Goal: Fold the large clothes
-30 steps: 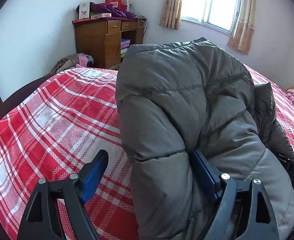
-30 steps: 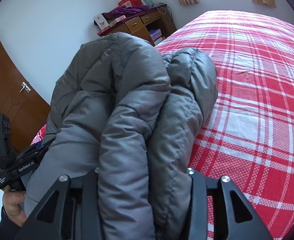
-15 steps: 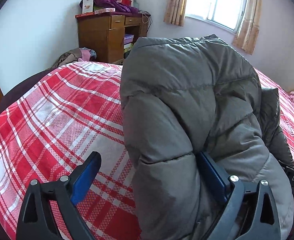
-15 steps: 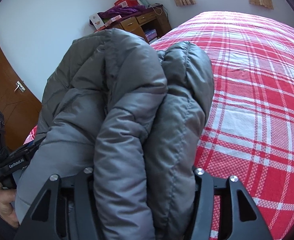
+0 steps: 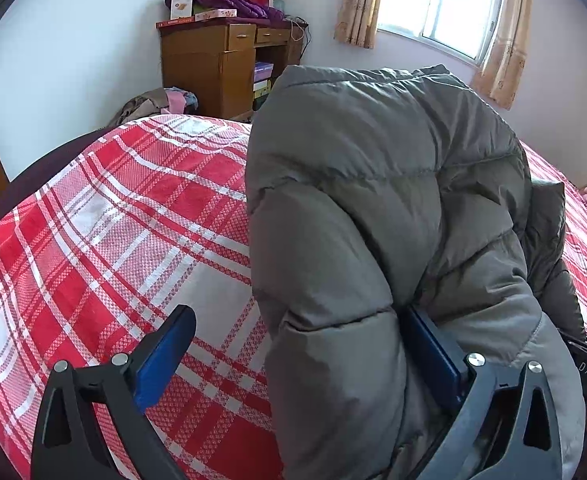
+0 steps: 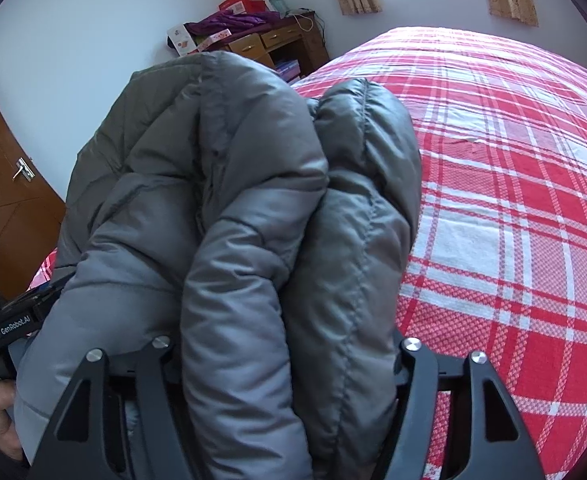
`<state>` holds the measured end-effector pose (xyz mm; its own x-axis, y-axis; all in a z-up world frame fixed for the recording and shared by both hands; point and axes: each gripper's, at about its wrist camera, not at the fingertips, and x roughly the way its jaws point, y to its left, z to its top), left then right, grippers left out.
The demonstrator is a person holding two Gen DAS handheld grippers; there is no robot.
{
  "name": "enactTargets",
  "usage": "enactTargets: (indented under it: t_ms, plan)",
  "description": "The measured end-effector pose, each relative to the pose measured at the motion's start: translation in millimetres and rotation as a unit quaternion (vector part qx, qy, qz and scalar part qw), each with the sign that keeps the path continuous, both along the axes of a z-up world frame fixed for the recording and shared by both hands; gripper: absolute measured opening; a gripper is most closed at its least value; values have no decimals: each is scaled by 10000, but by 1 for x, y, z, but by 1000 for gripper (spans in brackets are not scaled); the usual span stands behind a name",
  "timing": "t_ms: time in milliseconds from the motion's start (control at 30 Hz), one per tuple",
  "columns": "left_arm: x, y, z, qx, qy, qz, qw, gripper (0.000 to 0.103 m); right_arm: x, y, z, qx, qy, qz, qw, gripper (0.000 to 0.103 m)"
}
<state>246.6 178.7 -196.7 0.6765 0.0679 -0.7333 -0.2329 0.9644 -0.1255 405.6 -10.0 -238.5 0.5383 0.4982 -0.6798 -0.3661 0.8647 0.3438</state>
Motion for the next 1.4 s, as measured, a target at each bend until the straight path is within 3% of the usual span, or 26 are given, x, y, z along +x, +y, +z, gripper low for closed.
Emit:
enactTargets:
  t_ms: [267,533,633,733,833,900,1100,1233,1400]
  plan:
    - [-1,1,0,11,-16,21,10000,102,3,7,2,-168,45,-55,9998,71]
    - [-7,-5,12,268,-60,125,9995,102,4,14,11,-433,1,-161,9989,81]
    - [-16,-10,27,562,-35,277,9980,102,4,19,19,-592,-51,-177,9981,81]
    - [-47,-16,63,712,-423,409,9957,102,-5,19,39,-664,-154,-229,9974,81]
    - [-89,-23,102,540,-873,397,9939,102,-33,10,74,-734,-476,-358,9955,84]
    - [-110,-28,123,462,-1107,387,9920,102,-63,1,104,-669,-887,-459,9927,95]
    - [-150,-52,176,547,-1662,240,9843,102,-135,-9,164,-596,-1714,-488,9822,97]
    - [-162,-64,189,547,-1861,86,9810,102,-159,-4,188,-497,-2102,-515,9750,99]
    - [-167,-75,194,630,-1931,-35,9791,102,-176,1,194,-528,-2311,-462,9704,99]
